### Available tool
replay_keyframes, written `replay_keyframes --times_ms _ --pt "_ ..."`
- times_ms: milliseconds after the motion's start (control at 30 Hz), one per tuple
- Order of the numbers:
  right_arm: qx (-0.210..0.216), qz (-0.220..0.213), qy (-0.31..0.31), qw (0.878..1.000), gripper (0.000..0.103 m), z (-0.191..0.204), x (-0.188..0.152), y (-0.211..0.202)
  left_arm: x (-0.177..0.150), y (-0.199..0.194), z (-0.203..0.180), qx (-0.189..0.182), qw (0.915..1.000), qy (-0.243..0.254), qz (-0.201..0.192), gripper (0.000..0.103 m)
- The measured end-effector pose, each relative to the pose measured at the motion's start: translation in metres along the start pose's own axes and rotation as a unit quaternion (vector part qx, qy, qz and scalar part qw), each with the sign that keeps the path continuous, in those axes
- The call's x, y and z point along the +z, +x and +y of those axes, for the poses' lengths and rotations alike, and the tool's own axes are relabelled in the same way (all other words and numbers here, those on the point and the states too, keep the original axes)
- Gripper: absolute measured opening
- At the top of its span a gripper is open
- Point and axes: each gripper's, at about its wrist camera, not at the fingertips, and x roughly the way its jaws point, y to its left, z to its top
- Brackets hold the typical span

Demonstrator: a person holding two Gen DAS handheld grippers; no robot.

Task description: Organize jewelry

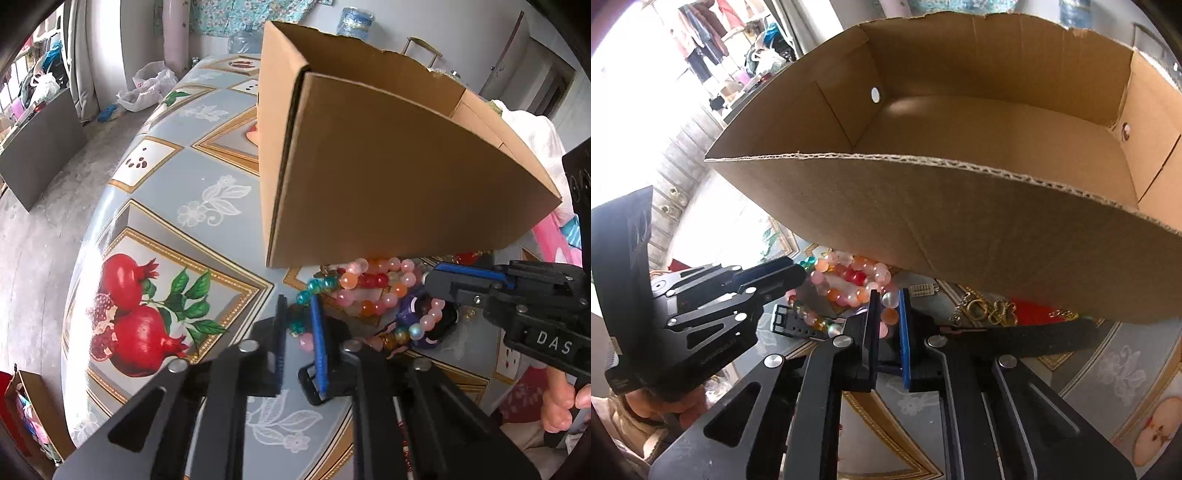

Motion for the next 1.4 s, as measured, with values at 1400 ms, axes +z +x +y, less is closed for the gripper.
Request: replay_keyframes --times_ms 1400 --pt "0.032 -0.145 -0.024 0.989 0.007 0.015 -0.002 -0.089 0.020 -0.118 -0.027 -0.027 0.9876 0.029 -0.152 0.009"
